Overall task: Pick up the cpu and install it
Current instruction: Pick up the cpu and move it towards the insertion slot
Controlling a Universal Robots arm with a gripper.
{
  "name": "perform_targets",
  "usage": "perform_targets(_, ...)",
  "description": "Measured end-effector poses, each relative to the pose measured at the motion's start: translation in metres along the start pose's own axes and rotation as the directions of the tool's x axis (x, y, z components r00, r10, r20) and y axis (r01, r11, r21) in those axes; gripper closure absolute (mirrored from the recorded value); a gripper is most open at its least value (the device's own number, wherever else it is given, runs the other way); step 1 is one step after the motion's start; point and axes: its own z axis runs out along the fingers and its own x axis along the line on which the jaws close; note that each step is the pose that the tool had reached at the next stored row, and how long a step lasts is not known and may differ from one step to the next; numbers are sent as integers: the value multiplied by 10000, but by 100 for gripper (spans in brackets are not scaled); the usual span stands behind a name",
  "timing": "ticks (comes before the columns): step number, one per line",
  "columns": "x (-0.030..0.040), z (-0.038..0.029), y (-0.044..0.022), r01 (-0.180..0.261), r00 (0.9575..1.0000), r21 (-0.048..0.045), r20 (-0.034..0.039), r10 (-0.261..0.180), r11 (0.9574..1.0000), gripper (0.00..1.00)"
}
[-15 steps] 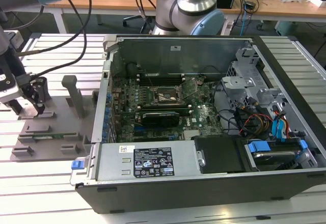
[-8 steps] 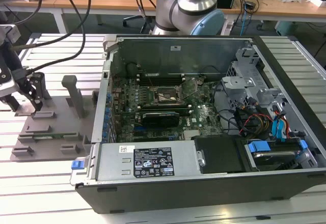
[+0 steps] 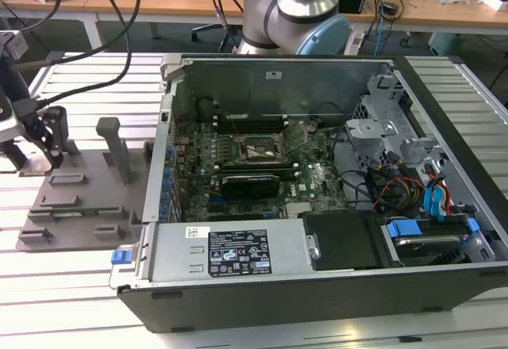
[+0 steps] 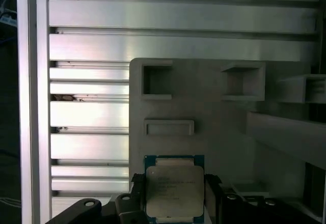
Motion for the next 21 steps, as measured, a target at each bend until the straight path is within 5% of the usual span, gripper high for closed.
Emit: perform_targets(21, -8, -346, -20, 2, 10000, 83, -3, -2, 10000, 45)
